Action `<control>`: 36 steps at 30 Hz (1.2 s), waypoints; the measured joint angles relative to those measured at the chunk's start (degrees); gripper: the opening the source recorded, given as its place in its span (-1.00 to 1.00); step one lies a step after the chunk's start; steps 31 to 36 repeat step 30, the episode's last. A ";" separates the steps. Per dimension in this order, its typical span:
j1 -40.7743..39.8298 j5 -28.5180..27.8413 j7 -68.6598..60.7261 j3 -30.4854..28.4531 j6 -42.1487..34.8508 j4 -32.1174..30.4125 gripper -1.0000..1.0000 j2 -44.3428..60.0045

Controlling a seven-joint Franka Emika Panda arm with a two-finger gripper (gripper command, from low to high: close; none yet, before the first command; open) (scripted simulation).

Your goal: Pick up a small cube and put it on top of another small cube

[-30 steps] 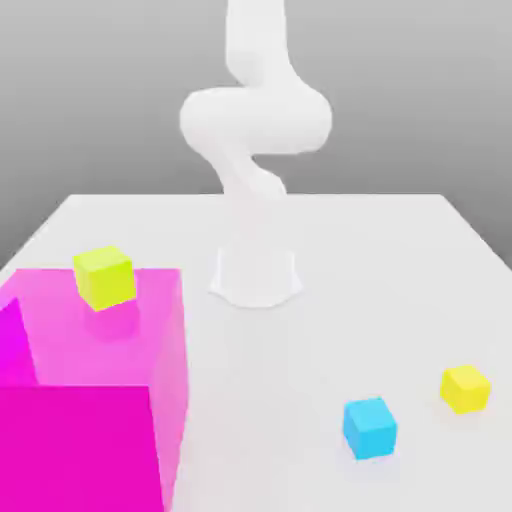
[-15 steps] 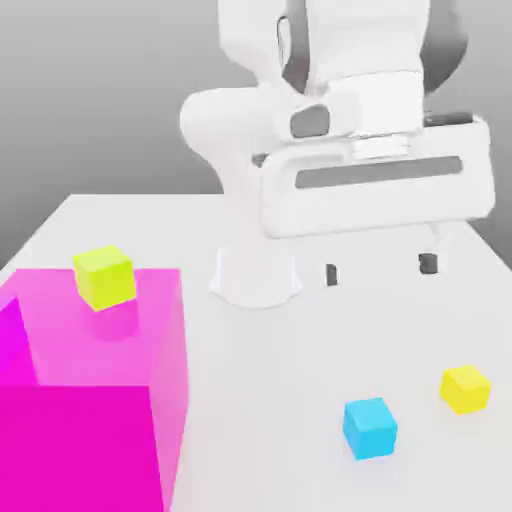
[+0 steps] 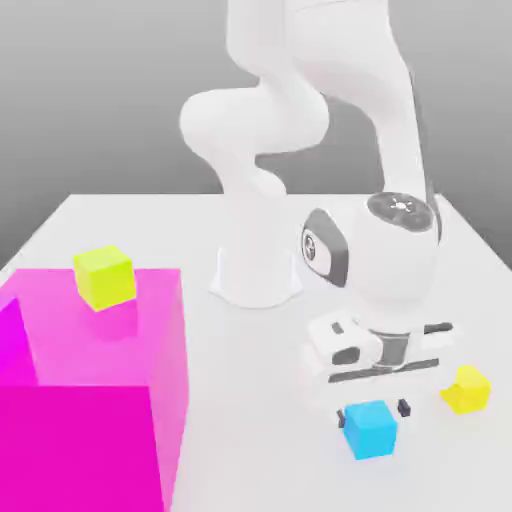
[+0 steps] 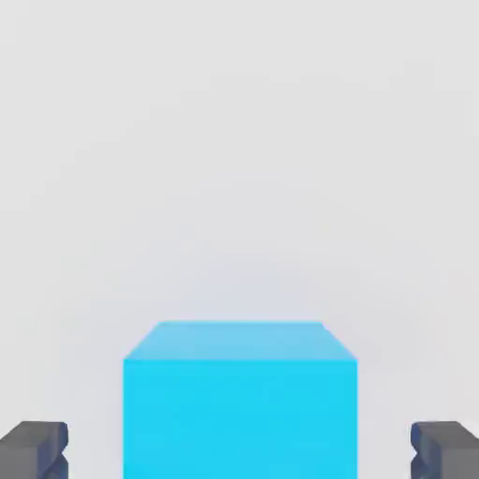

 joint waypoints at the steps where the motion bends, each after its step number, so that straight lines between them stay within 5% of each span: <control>1: 0.00 -0.02 0.02 0.00 0.01 0.00 -1.00 0.00; 6: -0.04 -0.15 0.13 0.03 -0.03 -0.02 -1.00 -0.07; 12: -1.56 3.64 -2.68 2.69 -8.96 -2.02 -1.00 -11.02; 21: 12.01 5.39 -0.67 12.12 -17.80 0.60 -1.00 -17.23; 26: 13.68 -0.37 3.79 9.66 -10.48 1.40 -1.00 -8.78; 27: 14.12 -1.37 4.54 9.02 -9.20 1.49 1.00 -7.38; 36: 14.12 -1.37 4.54 9.02 -9.20 1.49 1.00 -7.38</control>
